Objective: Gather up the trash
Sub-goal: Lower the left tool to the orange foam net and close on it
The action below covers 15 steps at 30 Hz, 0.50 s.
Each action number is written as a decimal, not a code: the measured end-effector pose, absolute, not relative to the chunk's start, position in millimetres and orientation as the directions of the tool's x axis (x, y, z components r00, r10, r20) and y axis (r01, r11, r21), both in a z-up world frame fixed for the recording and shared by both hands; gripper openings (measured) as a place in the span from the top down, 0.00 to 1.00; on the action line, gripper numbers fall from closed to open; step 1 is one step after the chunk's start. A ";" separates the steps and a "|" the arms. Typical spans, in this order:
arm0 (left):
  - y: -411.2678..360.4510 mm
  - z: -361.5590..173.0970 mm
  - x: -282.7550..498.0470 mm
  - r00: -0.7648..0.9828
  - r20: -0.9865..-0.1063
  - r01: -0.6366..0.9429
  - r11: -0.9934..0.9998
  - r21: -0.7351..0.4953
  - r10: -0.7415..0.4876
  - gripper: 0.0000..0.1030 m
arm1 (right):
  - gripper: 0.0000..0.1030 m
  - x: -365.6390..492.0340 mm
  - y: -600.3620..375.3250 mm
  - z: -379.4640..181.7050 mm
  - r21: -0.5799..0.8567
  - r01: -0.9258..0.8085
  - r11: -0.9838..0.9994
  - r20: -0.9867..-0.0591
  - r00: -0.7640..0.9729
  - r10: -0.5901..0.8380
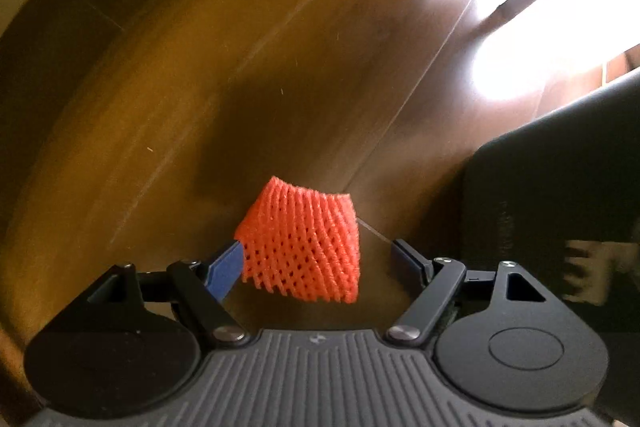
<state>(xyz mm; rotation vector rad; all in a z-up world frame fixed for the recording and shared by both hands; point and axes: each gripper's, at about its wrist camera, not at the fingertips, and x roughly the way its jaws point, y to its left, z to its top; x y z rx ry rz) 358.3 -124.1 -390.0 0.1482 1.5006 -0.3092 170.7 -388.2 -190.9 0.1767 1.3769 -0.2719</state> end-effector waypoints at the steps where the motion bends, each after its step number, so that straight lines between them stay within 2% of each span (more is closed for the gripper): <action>1: -124.3 -395.9 355.7 0.033 -0.994 0.297 0.951 -0.086 -0.101 0.23 | 0.50 171.2 -386.2 -191.5 -0.037 0.285 0.958 -0.982 0.168 -0.088; 8: -132.4 -441.8 357.0 0.018 -0.999 0.297 0.954 -0.031 -0.038 0.23 | 0.49 168.5 -380.0 -206.4 -0.052 0.269 0.962 -0.986 0.137 -0.092; 13: -146.3 -456.4 350.0 0.022 -1.000 0.364 0.931 0.012 0.004 0.23 | 0.49 164.4 -380.2 -211.2 -0.053 0.269 0.962 -0.986 0.135 -0.092; 15: -149.5 -457.0 348.2 0.039 -0.999 0.376 0.926 0.025 0.011 0.30 | 0.49 164.4 -380.7 -213.5 -0.054 0.267 0.962 -0.987 0.132 -0.092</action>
